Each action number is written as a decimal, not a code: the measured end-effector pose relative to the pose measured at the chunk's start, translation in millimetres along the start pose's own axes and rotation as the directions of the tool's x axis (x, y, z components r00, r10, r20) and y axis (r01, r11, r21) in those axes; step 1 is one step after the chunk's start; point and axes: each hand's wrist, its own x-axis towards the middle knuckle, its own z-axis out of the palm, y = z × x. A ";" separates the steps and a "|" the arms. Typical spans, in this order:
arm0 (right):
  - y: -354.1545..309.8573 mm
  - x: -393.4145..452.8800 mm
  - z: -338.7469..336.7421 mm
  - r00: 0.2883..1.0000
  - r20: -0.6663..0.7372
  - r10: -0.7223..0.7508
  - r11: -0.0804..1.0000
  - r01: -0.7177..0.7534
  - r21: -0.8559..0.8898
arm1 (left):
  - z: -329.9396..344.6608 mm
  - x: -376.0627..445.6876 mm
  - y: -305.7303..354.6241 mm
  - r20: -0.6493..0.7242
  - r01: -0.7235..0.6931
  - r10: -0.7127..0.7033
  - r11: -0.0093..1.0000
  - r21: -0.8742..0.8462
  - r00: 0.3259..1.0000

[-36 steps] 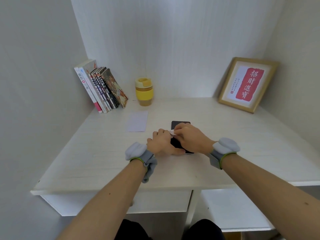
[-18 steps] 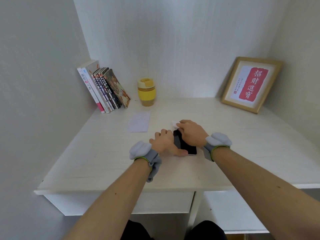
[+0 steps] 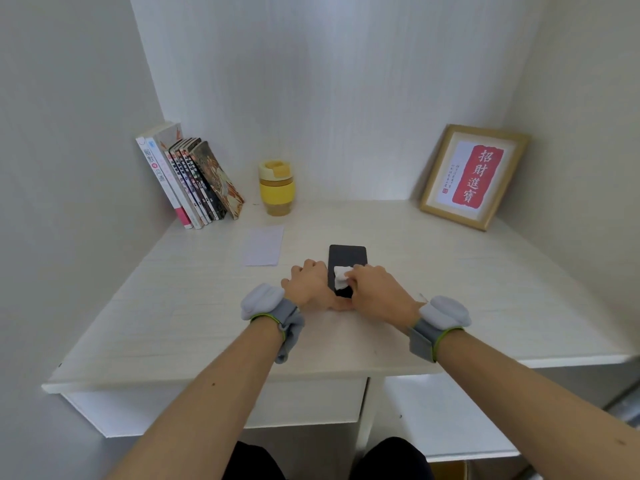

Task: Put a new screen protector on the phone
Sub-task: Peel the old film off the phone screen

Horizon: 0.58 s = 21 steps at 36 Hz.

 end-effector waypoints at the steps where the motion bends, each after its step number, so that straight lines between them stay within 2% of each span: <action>1: -0.9 1.4 -2.0 1.000 0.006 0.008 1.000 -0.008 0.008 | -0.5 -0.2 0.4 -0.001 0.003 -0.003 1.000 -0.002 1.000; 6: -4.2 7.8 -11.9 0.999 0.034 0.033 0.998 -0.035 0.042 | 0.6 0.2 1.9 -0.020 0.027 -0.027 0.999 -0.032 0.999; 13: -10.3 2.8 -11.9 0.999 -0.011 0.049 0.997 -0.048 0.056 | 3.6 -4.0 6.5 -0.061 0.063 -0.066 0.997 -0.045 0.996; 17: -17.7 3.2 -18.6 0.990 -0.121 0.077 0.982 -0.054 0.181 | 2.8 -4.3 7.0 -0.063 0.078 -0.084 0.994 -0.080 0.995; 21: -32.3 10.3 -28.9 0.983 -0.166 0.079 0.945 -0.021 0.327 | -4.8 -9.7 -1.2 0.003 0.061 -0.061 0.988 -0.139 0.998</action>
